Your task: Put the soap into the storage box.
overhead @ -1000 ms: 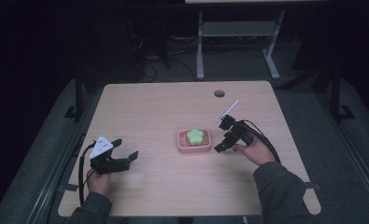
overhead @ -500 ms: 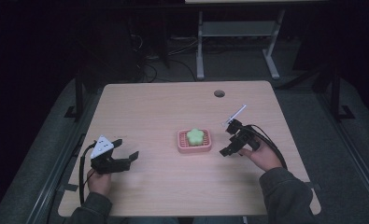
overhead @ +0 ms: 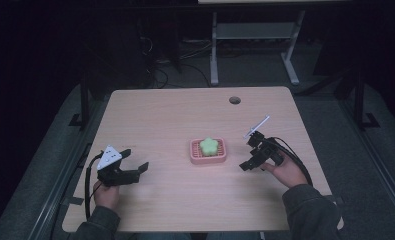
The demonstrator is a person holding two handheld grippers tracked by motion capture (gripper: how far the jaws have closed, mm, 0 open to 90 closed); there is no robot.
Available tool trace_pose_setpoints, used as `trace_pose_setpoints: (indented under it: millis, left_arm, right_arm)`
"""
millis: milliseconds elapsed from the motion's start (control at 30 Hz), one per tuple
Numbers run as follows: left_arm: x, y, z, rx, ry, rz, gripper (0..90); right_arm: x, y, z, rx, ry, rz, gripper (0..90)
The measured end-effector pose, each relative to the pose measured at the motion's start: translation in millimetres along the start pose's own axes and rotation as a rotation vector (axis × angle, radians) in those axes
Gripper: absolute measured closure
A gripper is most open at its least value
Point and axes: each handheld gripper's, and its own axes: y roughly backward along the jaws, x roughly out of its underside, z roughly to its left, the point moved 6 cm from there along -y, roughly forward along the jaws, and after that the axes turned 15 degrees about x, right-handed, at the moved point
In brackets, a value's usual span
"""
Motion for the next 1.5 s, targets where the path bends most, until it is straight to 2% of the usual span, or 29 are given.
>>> trace_pose_setpoints:
  millis: [100, 267, 567, 1500]
  left_arm:
    - [0.0, -0.3, -0.7, 0.001, -0.002, 0.001, 14.0]
    - [0.1, -0.4, -0.7, 0.003, 0.0, 0.003, 14.0]
    - [0.3, -0.8, -0.6, 0.003, -0.004, 0.005, 14.0]
    - [1.1, -2.6, -1.4, 0.007, -0.004, 0.008, 14.0]
  right_arm:
    - [4.3, 0.0, -0.4, 0.002, -0.004, 0.009, 24.7]
    - [7.4, 4.5, -0.5, 0.004, -0.004, -0.008, 24.8]
    - [25.8, 2.6, -3.4, 0.002, -0.033, -0.008, 24.8]
    - [67.9, 10.7, -8.1, 0.014, -0.101, -0.039, 24.8]
